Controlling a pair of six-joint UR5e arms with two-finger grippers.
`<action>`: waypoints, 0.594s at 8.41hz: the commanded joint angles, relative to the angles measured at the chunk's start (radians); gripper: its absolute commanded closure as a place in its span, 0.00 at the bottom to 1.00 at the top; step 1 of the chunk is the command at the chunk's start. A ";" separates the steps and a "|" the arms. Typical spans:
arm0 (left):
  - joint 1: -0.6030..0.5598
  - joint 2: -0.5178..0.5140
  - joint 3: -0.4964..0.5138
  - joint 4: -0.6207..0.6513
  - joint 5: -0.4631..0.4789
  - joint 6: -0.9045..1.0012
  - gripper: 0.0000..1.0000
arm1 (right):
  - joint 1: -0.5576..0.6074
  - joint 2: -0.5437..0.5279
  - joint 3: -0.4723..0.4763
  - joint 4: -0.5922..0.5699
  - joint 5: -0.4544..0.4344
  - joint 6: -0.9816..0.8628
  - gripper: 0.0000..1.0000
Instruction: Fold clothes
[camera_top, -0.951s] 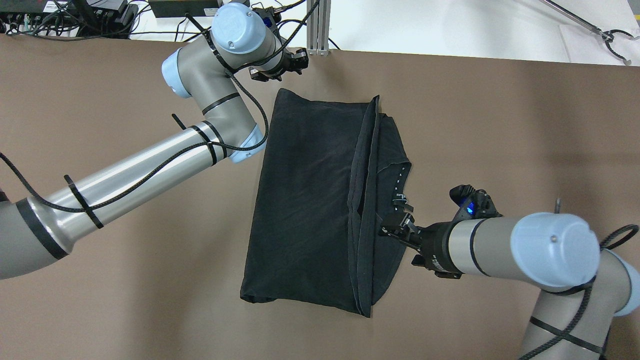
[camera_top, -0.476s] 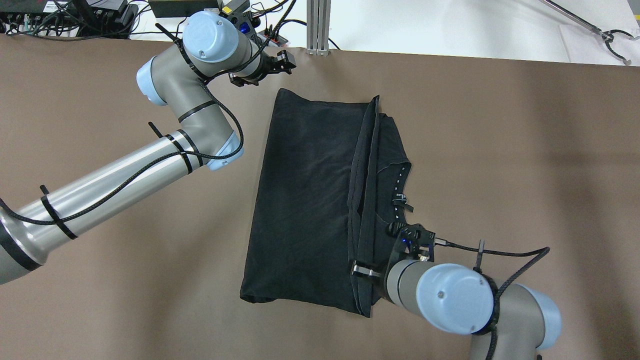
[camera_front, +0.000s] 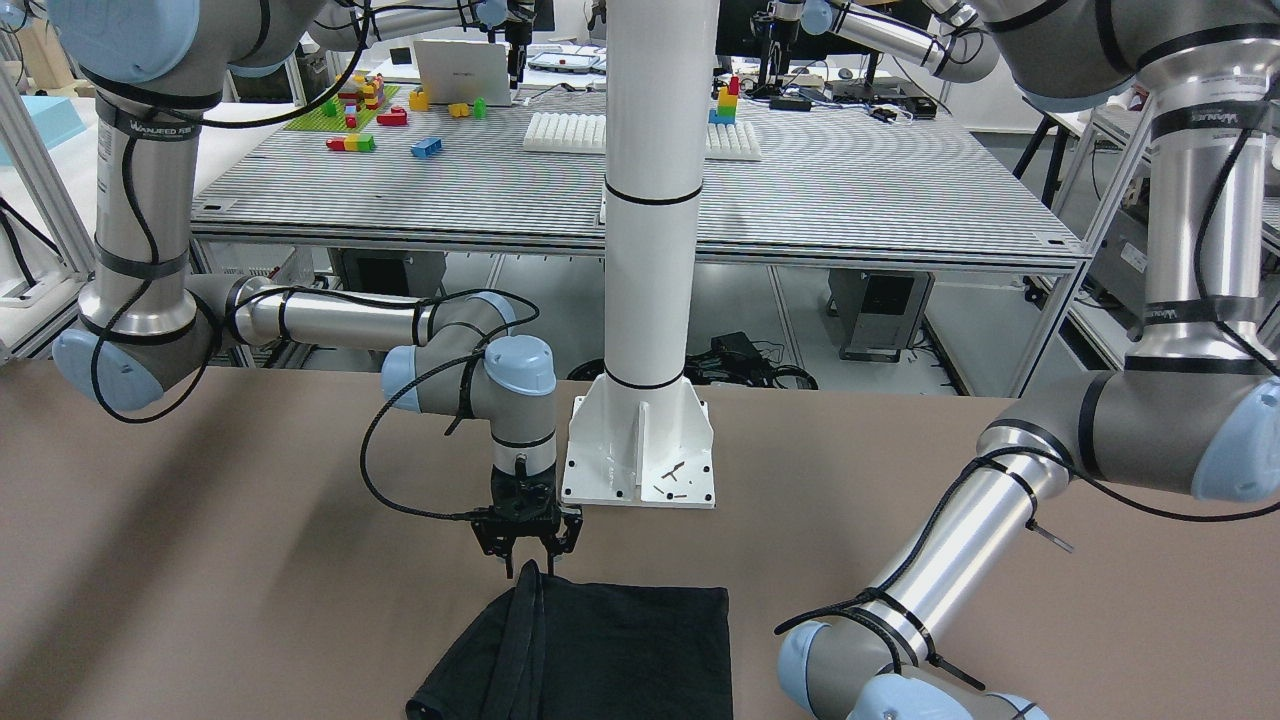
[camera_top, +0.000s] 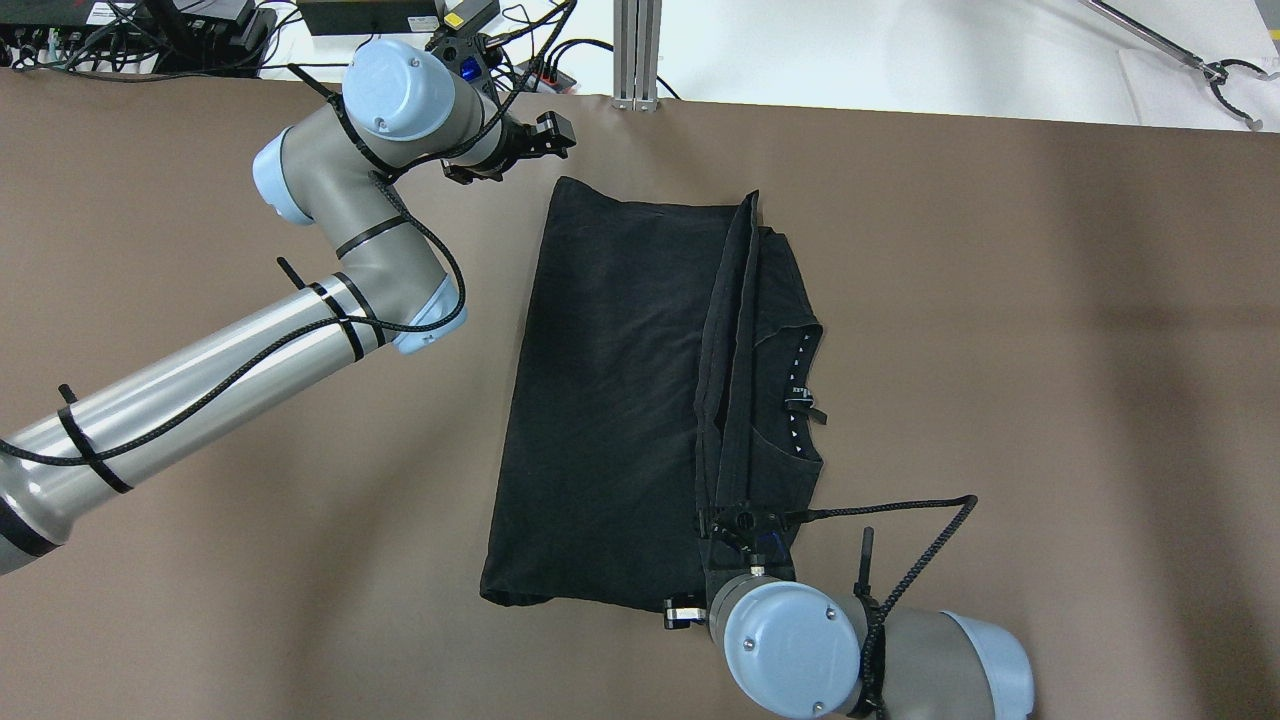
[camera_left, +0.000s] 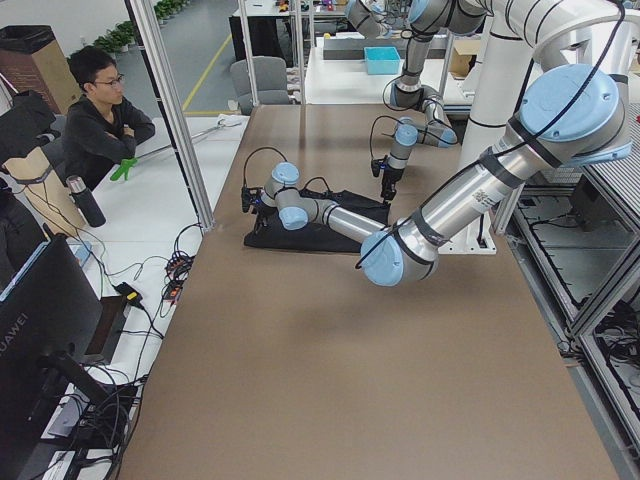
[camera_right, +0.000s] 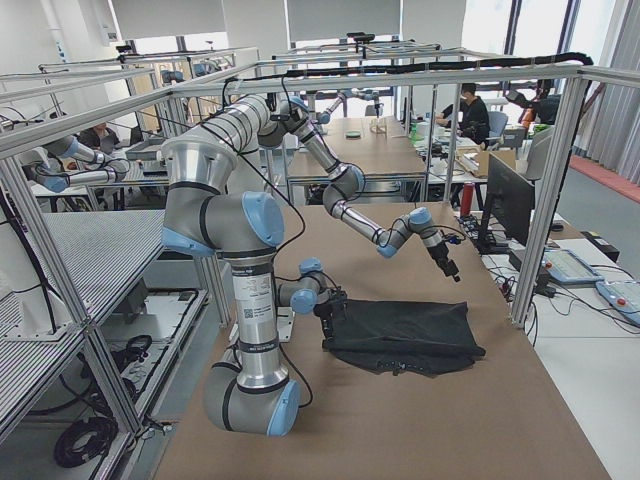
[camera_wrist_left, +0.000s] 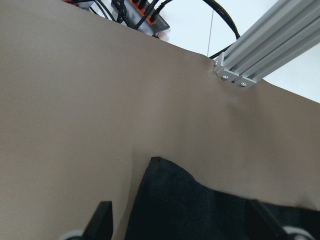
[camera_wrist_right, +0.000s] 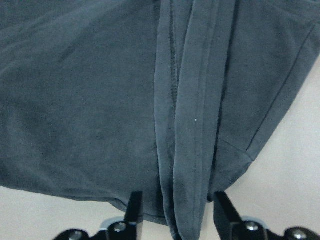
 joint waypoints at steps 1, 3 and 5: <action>0.004 0.041 -0.037 0.000 0.009 -0.001 0.06 | -0.005 0.050 -0.054 -0.034 -0.001 -0.061 0.46; 0.005 0.045 -0.039 -0.002 0.029 -0.004 0.06 | -0.005 0.052 -0.071 -0.034 -0.018 -0.089 0.49; 0.005 0.045 -0.039 -0.002 0.031 -0.006 0.06 | -0.005 0.053 -0.089 -0.034 -0.033 -0.111 0.49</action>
